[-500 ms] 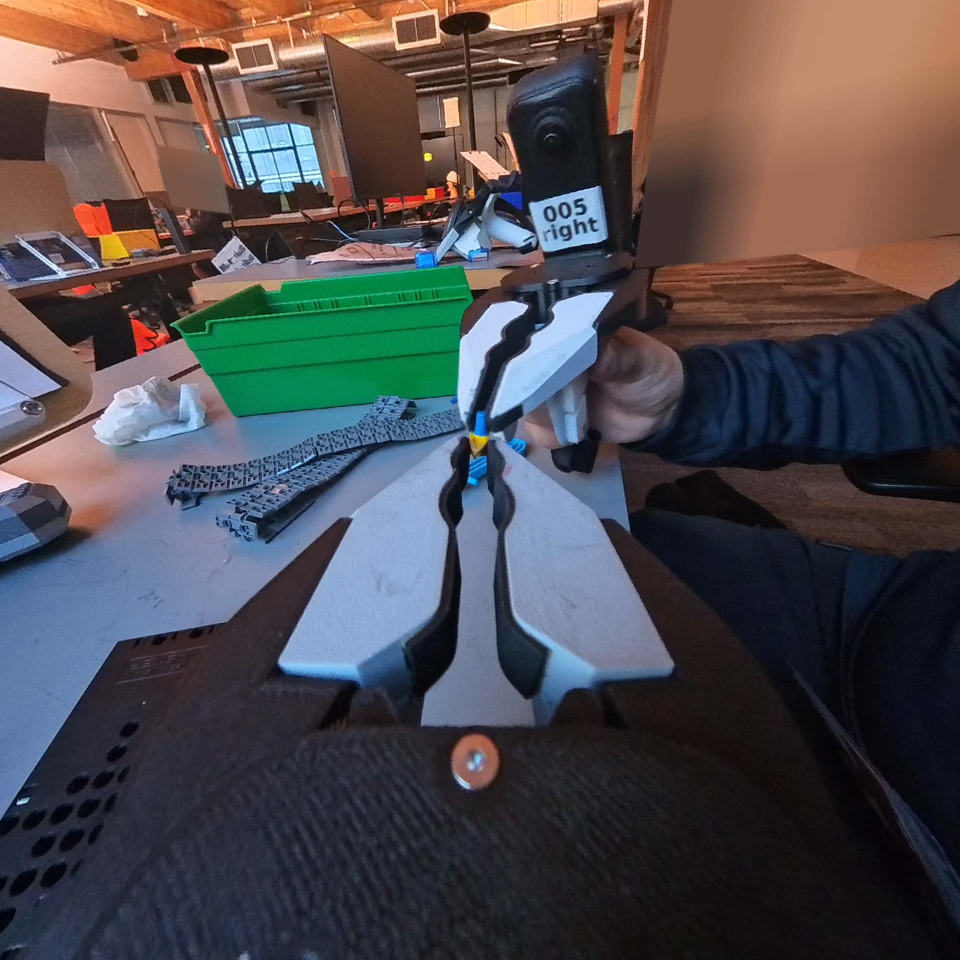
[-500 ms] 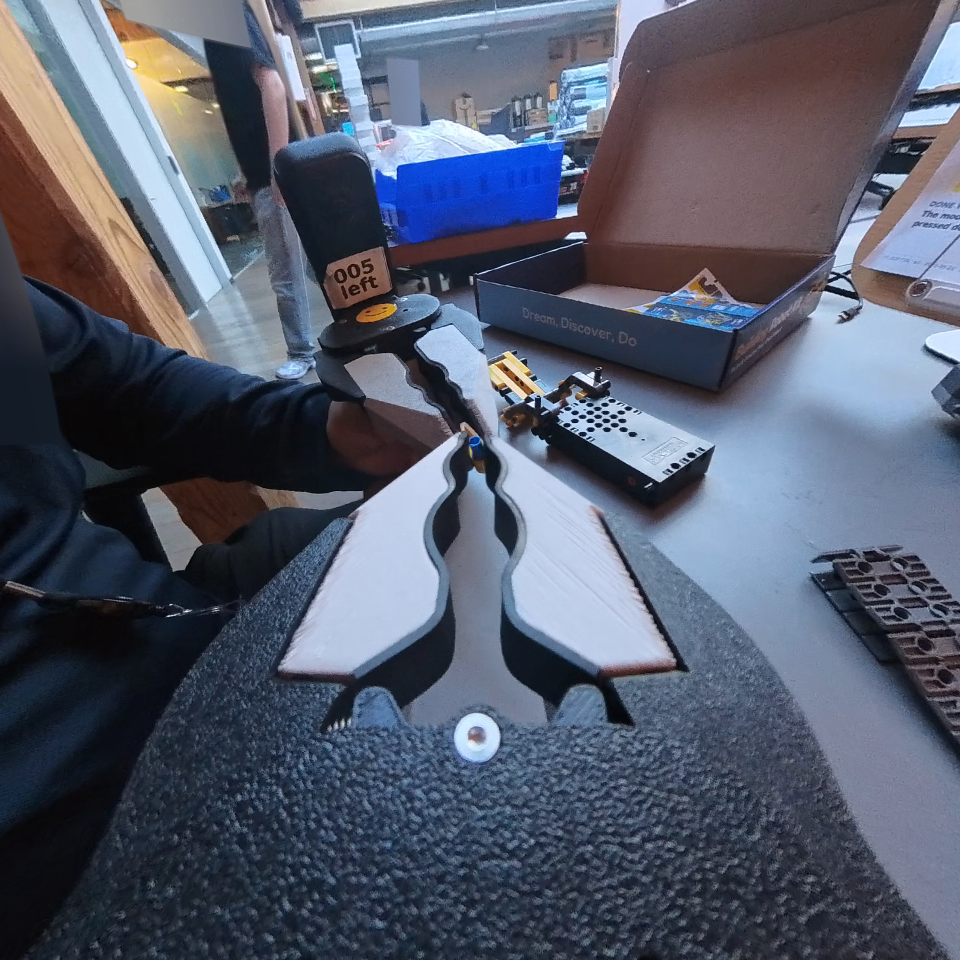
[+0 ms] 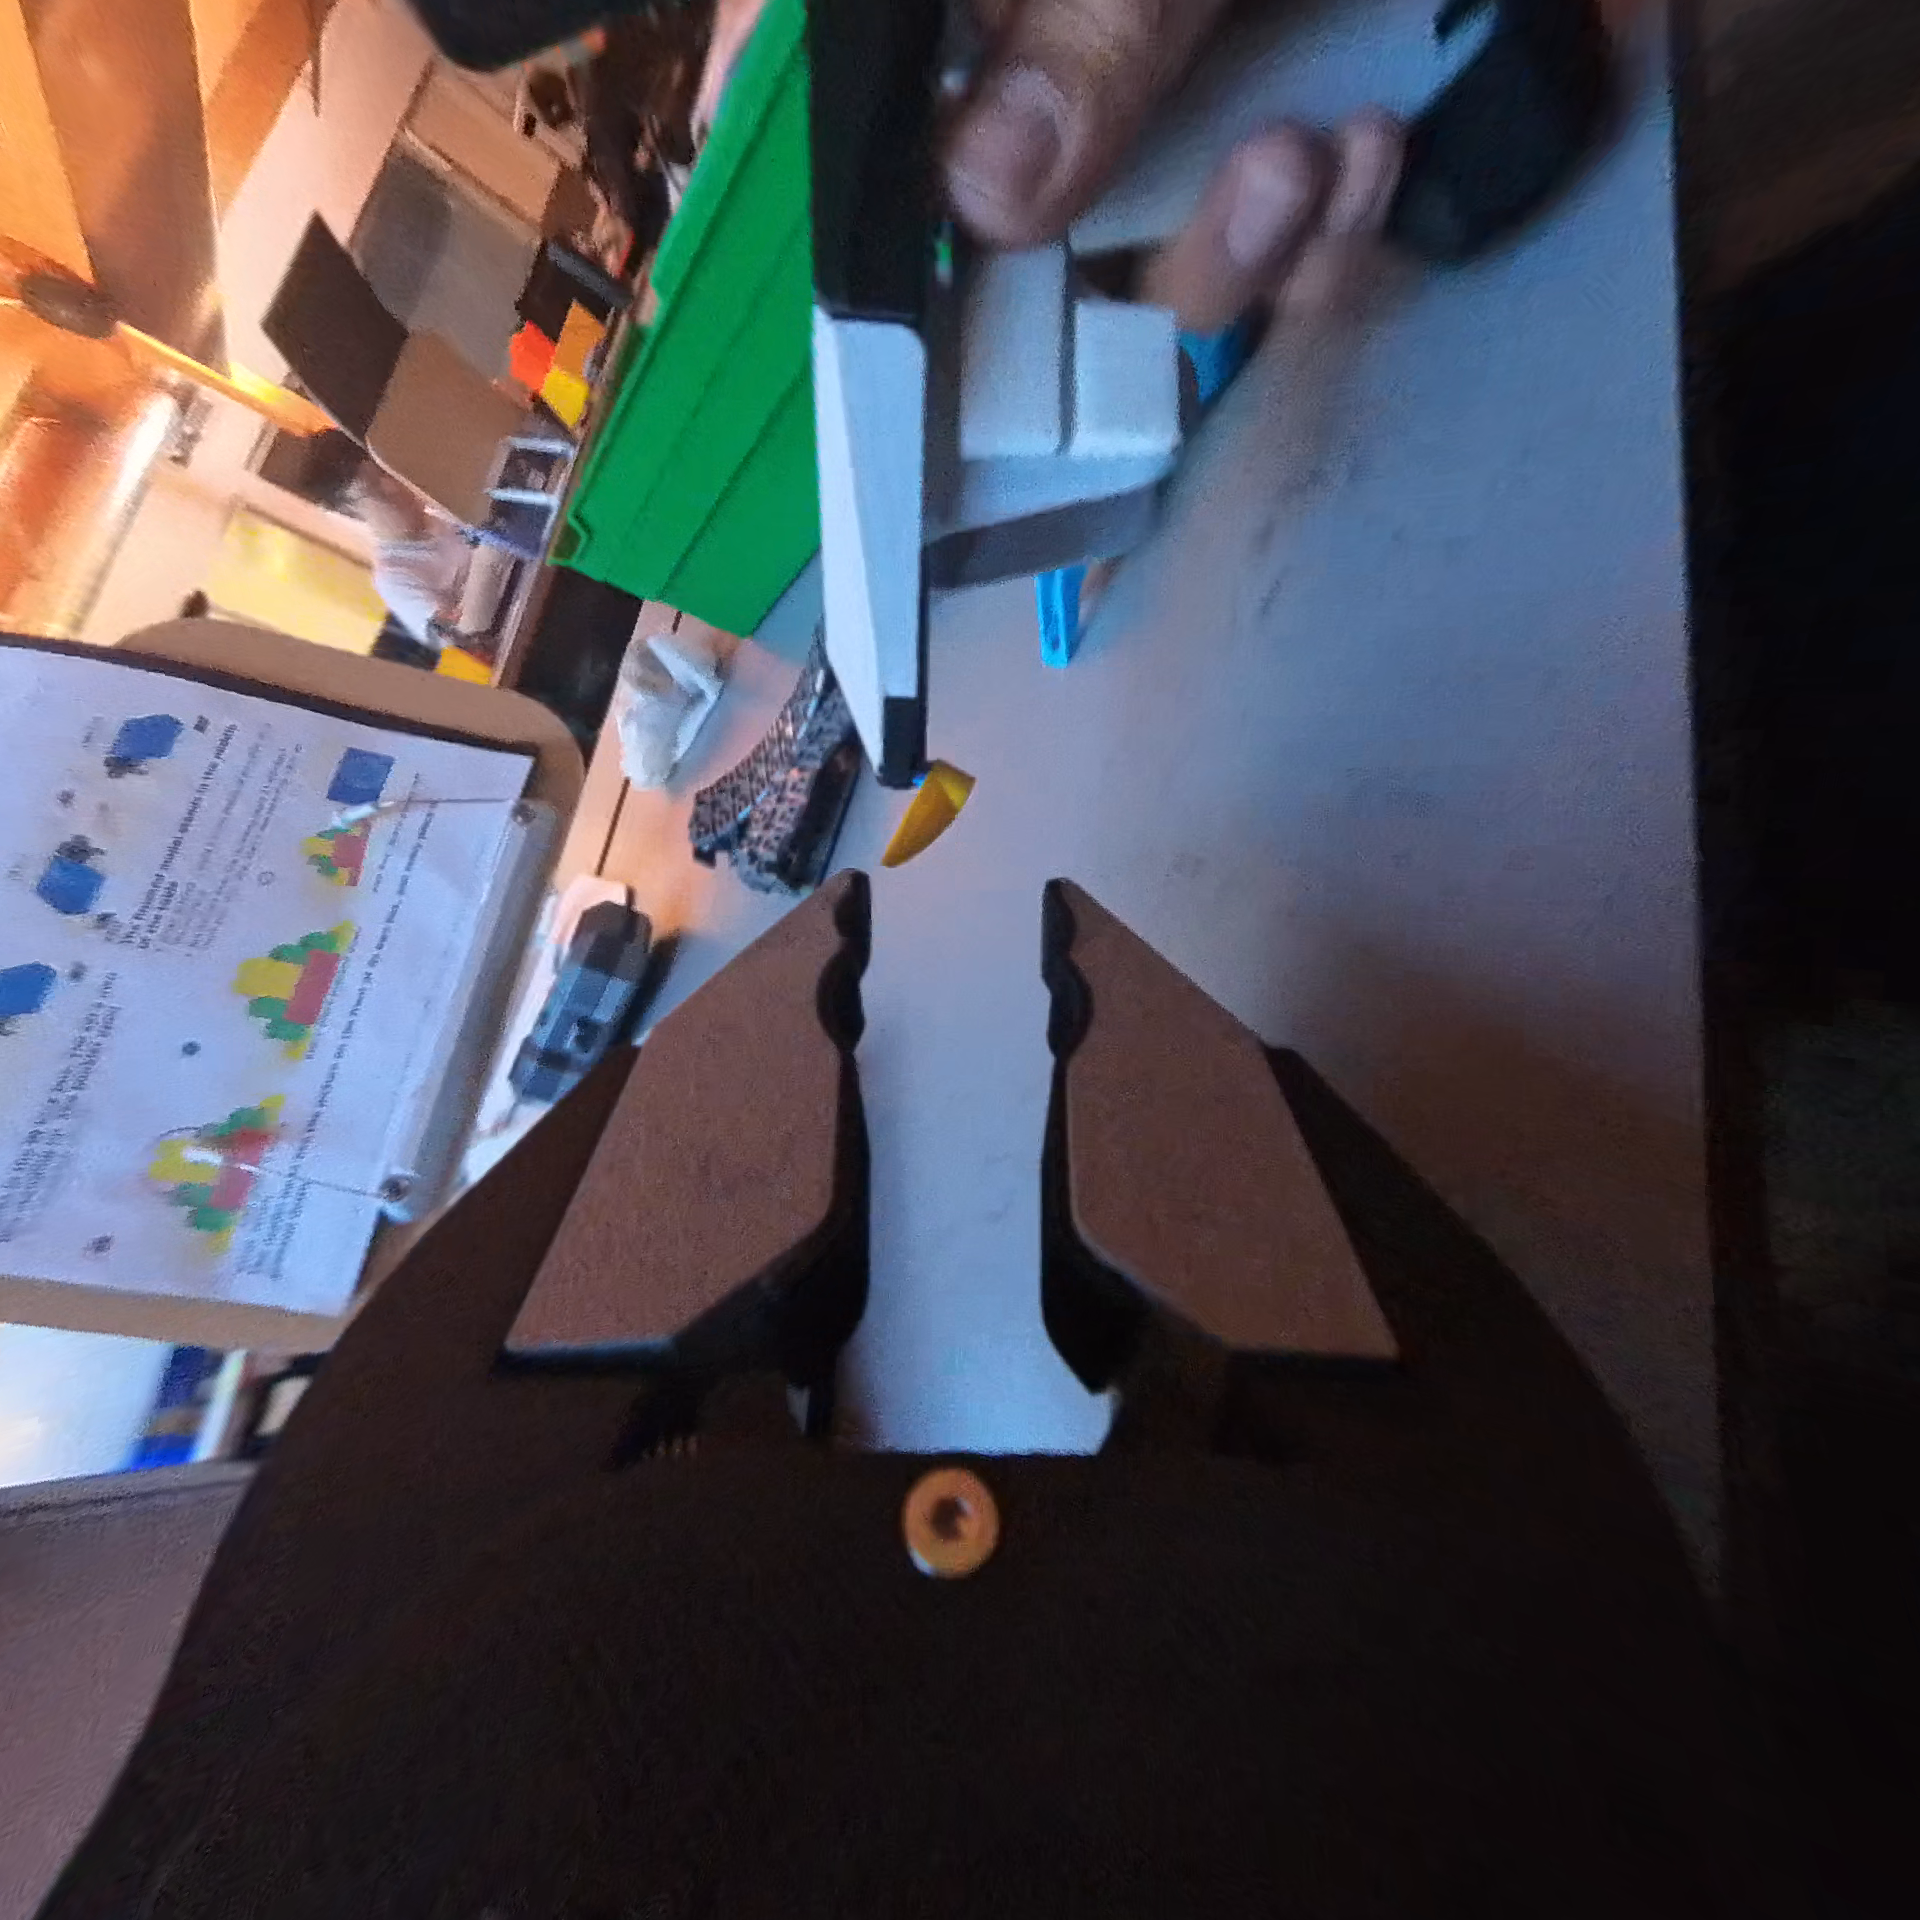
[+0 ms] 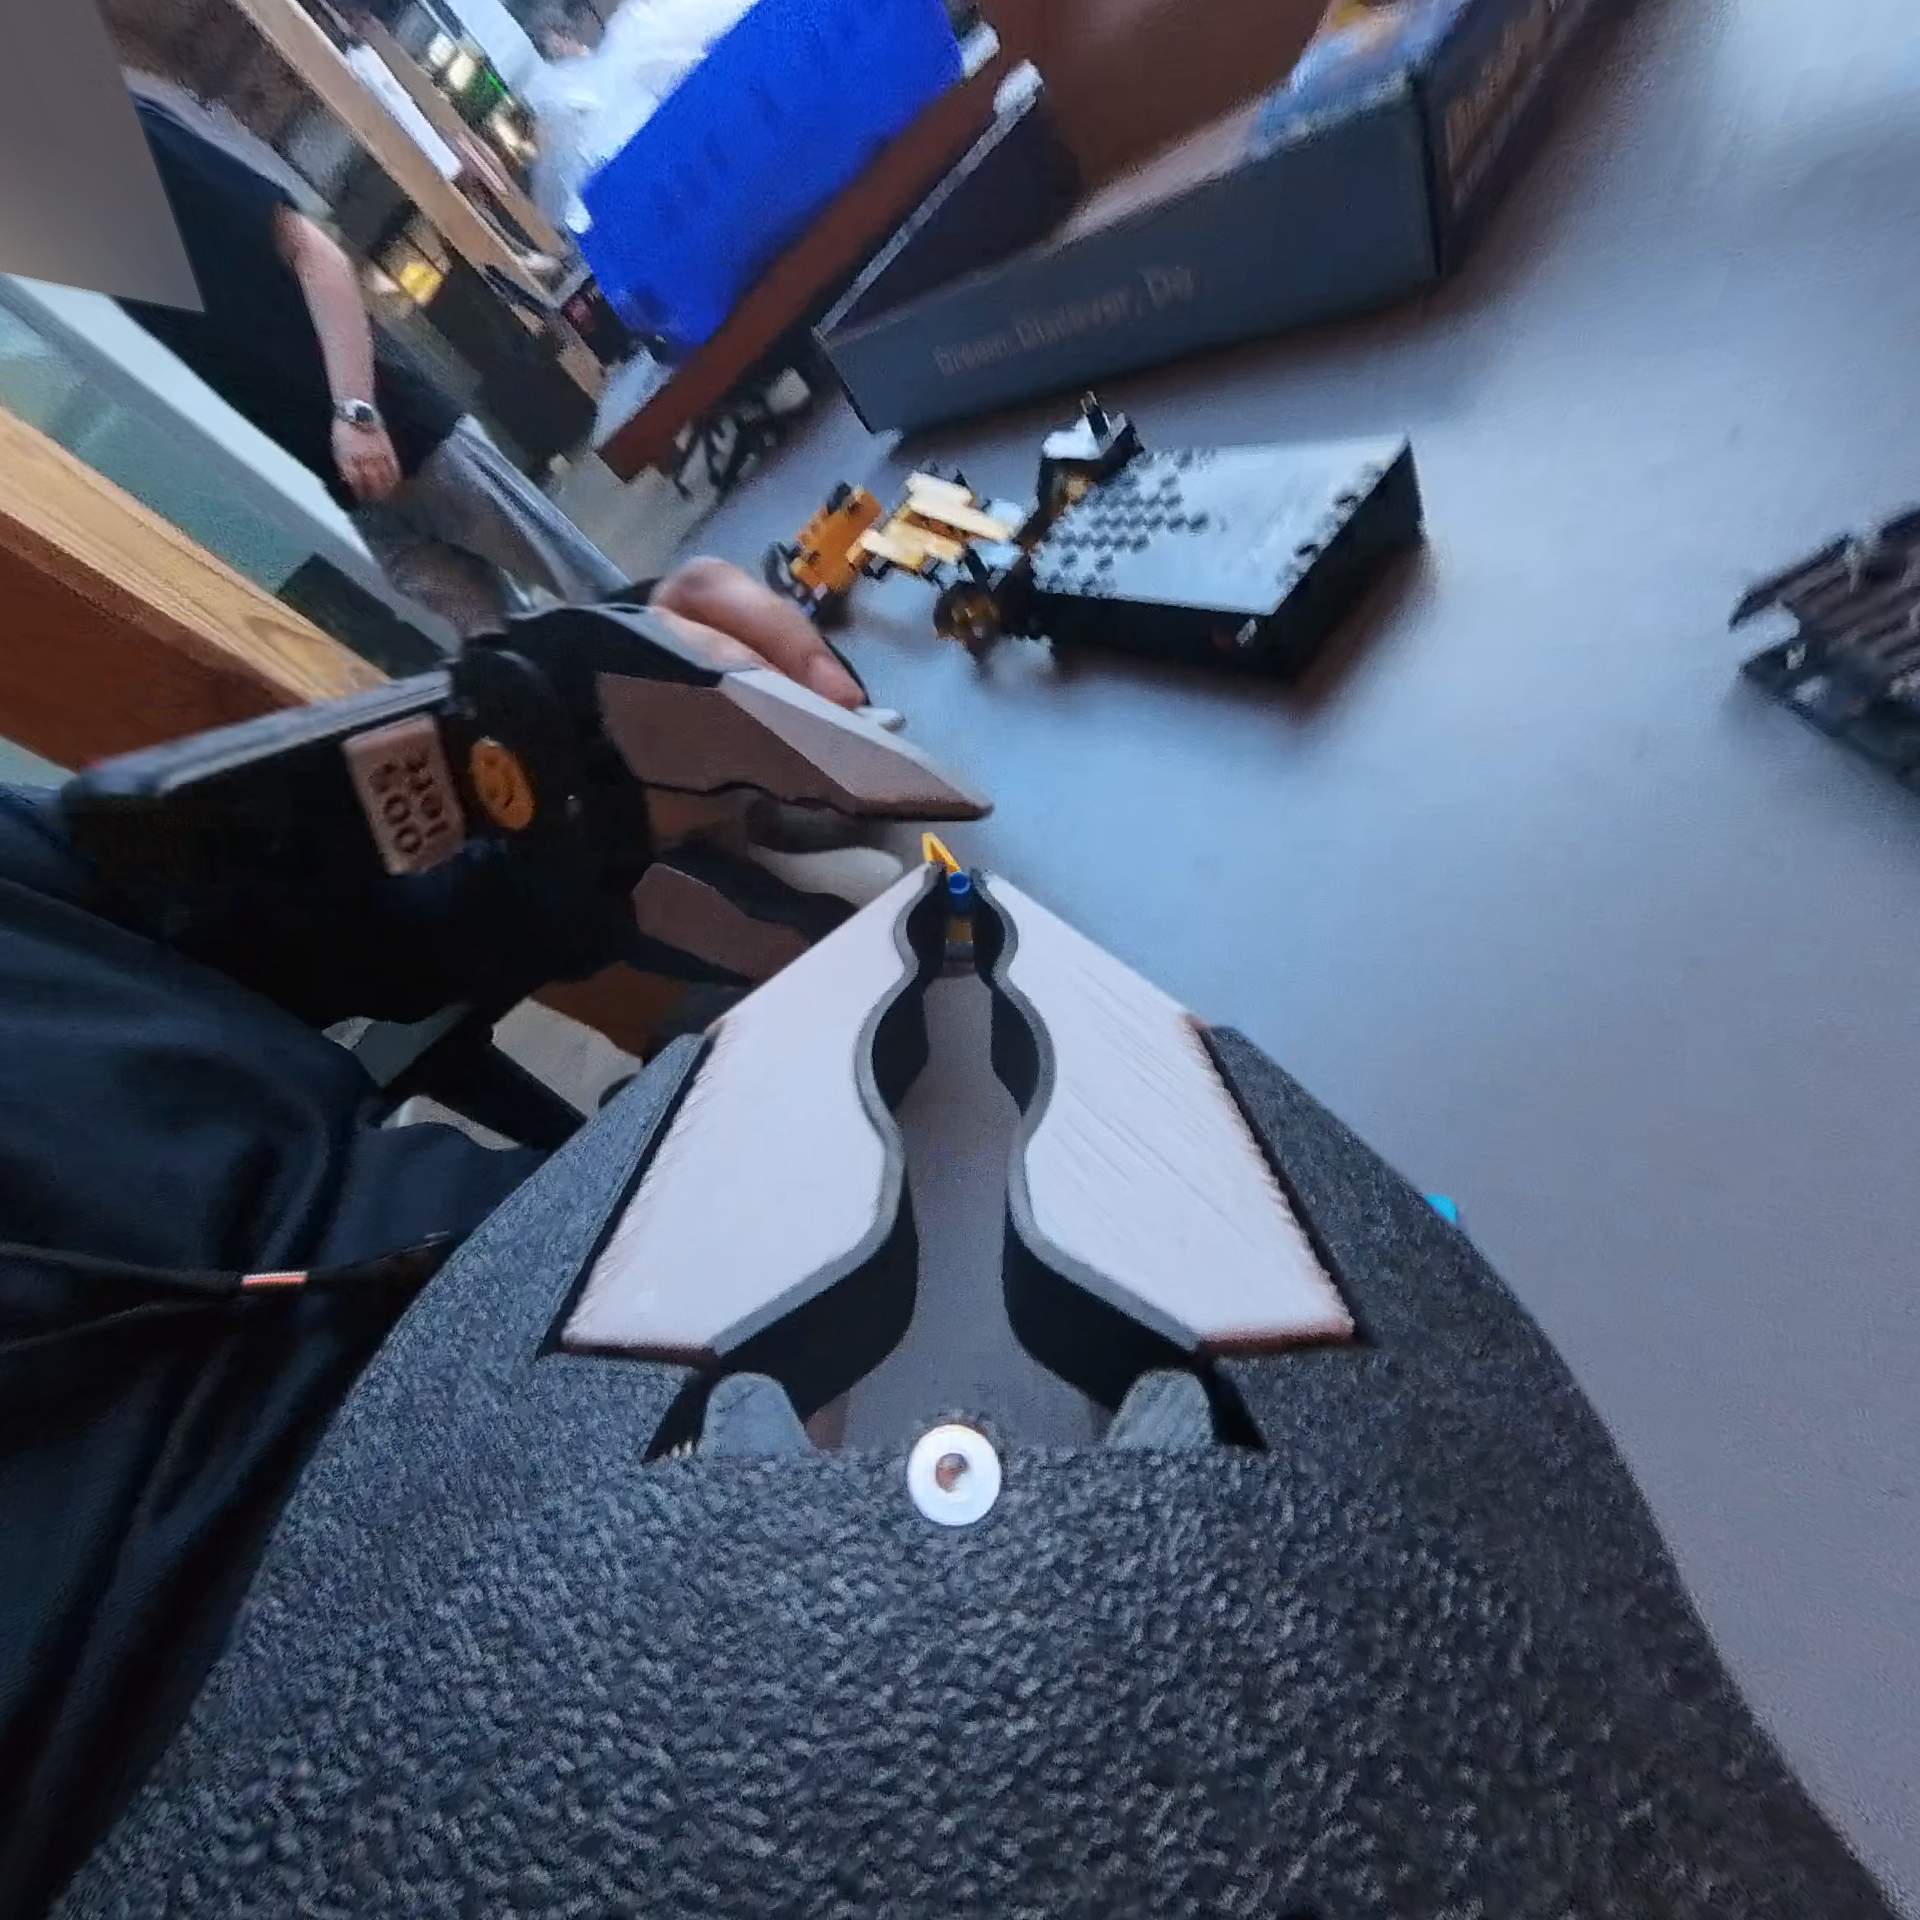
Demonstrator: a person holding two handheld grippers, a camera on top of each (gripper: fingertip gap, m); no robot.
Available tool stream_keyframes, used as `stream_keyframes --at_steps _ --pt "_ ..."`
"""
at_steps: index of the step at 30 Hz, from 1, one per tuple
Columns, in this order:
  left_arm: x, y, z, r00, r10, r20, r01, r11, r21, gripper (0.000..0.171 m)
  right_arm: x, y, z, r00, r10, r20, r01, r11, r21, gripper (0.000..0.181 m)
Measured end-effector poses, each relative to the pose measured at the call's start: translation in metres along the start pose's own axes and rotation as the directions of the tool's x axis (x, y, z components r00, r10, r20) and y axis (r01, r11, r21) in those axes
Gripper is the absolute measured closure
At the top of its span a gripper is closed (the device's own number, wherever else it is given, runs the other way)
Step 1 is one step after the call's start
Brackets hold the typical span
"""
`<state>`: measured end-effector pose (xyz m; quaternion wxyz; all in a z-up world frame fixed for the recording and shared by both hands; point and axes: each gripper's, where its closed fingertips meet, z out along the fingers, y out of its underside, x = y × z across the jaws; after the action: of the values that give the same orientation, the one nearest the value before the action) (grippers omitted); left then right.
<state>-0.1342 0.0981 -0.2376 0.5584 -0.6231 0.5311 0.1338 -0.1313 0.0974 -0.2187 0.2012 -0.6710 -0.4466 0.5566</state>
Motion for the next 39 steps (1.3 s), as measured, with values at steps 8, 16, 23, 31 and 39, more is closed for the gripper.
stream_keyframes --at_steps 8,16,23,31,39 --pt "0.003 0.002 0.005 0.988 0.139 0.064 -0.135 0.989 -0.061 0.141 0.003 0.014 0.004 0.995 0.095 0.013 -0.094 0.993 -0.071 0.181" --pt "0.006 0.007 0.007 0.966 0.244 0.087 -0.232 0.964 -0.128 0.166 0.006 0.016 0.011 0.99 0.139 -0.014 -0.139 0.988 -0.066 0.181" --pt "0.003 0.007 0.008 0.985 0.157 0.077 -0.146 0.98 -0.139 0.167 0.007 0.01 0.012 0.992 0.124 -0.029 -0.125 0.992 -0.024 0.181" --pt "-0.006 0.005 0.008 0.992 0.082 0.099 -0.069 0.989 -0.129 0.166 0.005 -0.001 0.014 0.985 0.174 0.01 -0.174 0.983 0.05 0.181" --pt "-0.013 0.0 0.005 0.994 -0.009 0.105 0.017 0.997 -0.077 0.167 -0.001 -0.013 0.004 0.999 0.029 -0.018 -0.026 0.993 0.114 0.165"
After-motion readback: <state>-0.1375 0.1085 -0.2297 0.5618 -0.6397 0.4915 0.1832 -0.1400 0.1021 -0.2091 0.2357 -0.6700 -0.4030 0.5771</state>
